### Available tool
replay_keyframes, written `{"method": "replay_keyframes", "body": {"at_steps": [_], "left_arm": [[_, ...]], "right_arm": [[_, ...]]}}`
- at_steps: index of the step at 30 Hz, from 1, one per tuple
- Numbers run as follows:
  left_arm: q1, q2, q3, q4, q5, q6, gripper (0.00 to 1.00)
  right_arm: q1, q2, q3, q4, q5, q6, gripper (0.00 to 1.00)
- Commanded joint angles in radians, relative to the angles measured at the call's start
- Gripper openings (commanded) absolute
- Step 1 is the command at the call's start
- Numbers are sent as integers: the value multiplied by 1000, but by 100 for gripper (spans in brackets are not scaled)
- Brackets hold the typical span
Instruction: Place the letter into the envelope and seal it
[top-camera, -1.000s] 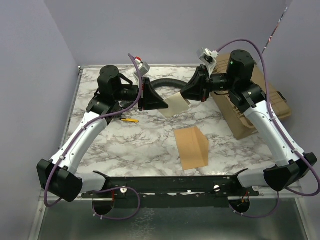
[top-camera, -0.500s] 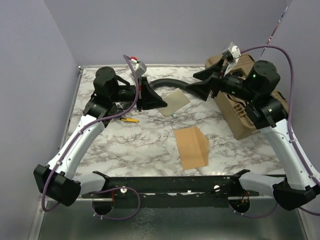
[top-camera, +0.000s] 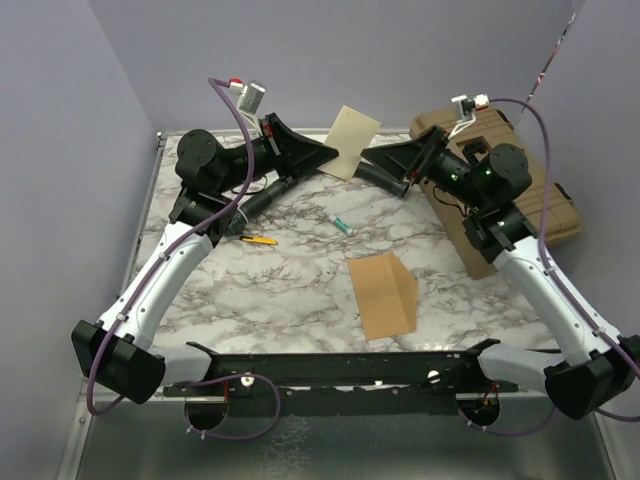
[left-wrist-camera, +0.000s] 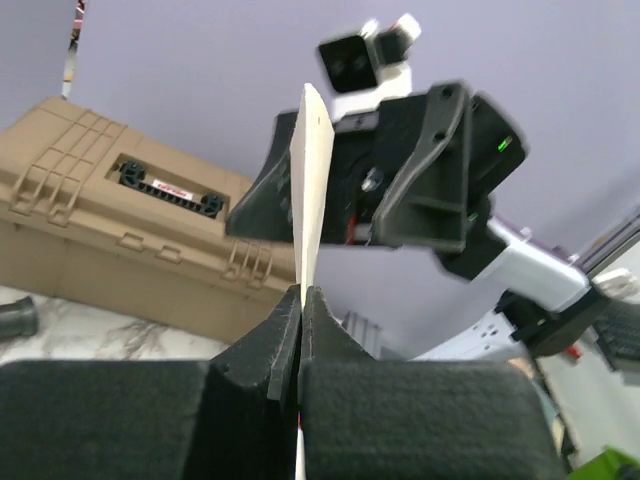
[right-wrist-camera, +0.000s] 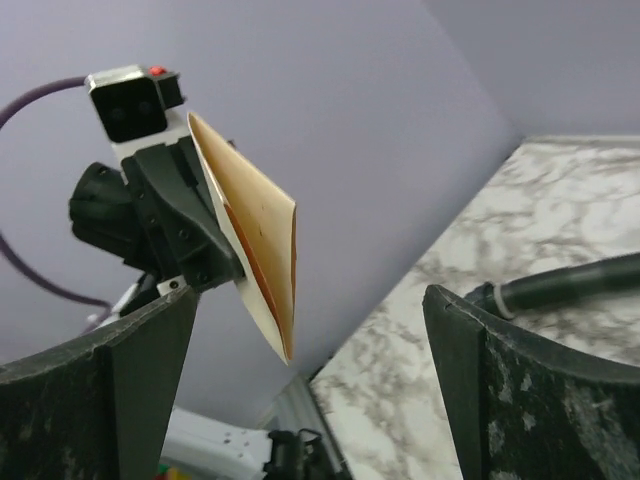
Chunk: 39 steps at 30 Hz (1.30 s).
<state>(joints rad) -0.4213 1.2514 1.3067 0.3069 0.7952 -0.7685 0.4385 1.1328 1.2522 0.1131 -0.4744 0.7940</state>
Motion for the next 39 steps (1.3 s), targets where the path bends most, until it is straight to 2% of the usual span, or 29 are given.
{"method": "replay_keyframes", "body": {"at_steps": [1,4,6,14,17,21,24,25,27,29,32,35,39], "left_arm": [[-4,54,23,135,-61,-221,0],[-4,57,17,146,-57,-251,0],[-4,52,5,155,-60,-264,0],[-4,42,-26,170,-79,-285,0],[-4,42,-37,170,-87,-291,1],[-4,50,-46,169,-76,-295,25],[-1,44,-63,117,-64,-252,61],[0,38,-71,56,-66,-211,70],[4,20,-88,-145,-113,-71,80],[6,6,-116,-350,-180,63,86],[12,1,-182,-551,-270,168,88],[9,17,-281,-624,-307,173,88],[-50,43,-405,-625,-386,140,88]], "right_arm": [[7,57,-99,499,-163,322,100],[7,92,-52,474,-167,304,99],[8,120,-21,465,-183,308,96],[11,186,-3,502,-216,359,48],[11,191,10,469,-220,335,34],[11,191,48,313,-202,238,2],[10,171,65,84,-127,101,0],[9,163,71,-10,-80,50,0],[9,155,85,-209,32,-79,0],[9,156,93,-402,130,-179,0],[9,168,80,-652,234,-285,0],[9,164,8,-810,266,-335,0],[9,165,-112,-915,259,-352,0]]}}
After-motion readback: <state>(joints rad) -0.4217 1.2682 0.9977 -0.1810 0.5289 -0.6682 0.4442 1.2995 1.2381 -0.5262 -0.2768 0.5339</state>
